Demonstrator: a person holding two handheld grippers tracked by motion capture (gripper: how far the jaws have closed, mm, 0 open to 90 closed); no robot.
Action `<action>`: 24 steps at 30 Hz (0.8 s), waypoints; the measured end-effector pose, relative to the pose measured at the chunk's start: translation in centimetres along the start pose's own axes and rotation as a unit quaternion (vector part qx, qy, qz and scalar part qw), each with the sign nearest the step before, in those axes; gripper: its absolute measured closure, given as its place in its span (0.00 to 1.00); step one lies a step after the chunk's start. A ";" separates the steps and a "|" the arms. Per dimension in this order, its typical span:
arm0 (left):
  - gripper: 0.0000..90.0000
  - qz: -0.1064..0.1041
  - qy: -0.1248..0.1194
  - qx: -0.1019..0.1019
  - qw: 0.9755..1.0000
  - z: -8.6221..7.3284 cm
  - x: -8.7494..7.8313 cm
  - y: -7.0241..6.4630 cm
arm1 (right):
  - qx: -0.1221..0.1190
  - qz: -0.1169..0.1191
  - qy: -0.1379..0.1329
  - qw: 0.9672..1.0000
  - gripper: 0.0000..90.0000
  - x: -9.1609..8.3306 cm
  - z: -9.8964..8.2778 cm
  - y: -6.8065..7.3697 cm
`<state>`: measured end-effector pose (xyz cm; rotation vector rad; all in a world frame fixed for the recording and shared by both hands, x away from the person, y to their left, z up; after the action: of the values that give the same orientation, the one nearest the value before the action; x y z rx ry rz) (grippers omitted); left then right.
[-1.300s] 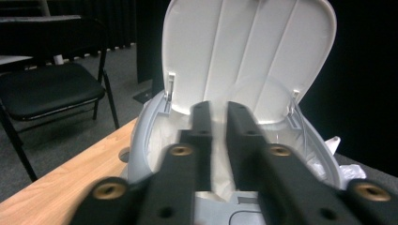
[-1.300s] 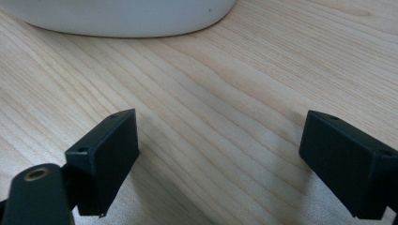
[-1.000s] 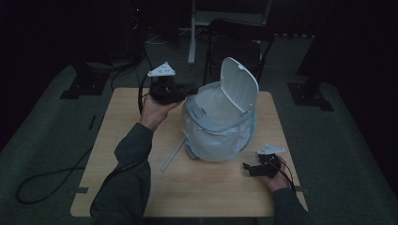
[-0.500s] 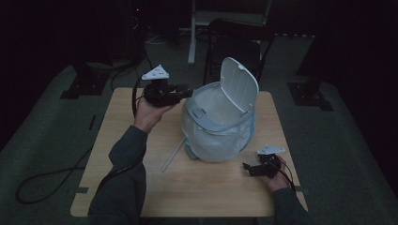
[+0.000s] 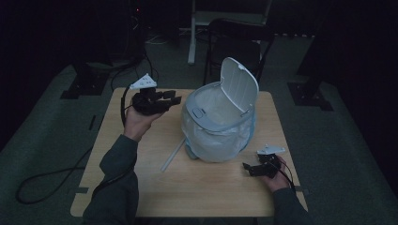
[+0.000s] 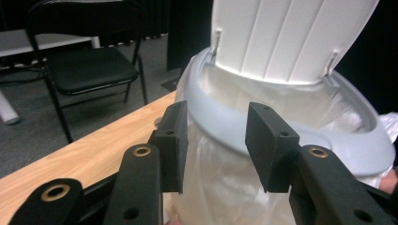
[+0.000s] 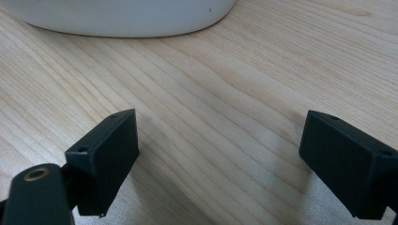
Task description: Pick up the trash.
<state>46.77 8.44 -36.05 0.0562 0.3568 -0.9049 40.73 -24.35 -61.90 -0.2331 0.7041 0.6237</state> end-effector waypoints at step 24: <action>0.64 0.042 0.046 -0.025 0.998 -6.7 -1.7 1.2 | 0.000 0.000 0.000 1.000 0.13 0.0 0.0 0.0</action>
<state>44.88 11.82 -41.91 0.0656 0.4597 -0.8121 40.73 -24.35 -61.90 -0.2330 0.7041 0.6235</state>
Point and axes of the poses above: each handheld gripper's, and its own axes: x roughly forward along the jaws, z roughly out of its top, y roughly to its left, the point moved 10 cm from there along x, roughly forward along the jaws, and after that the axes turned 2 degrees about -y, right-handed, at the moved point
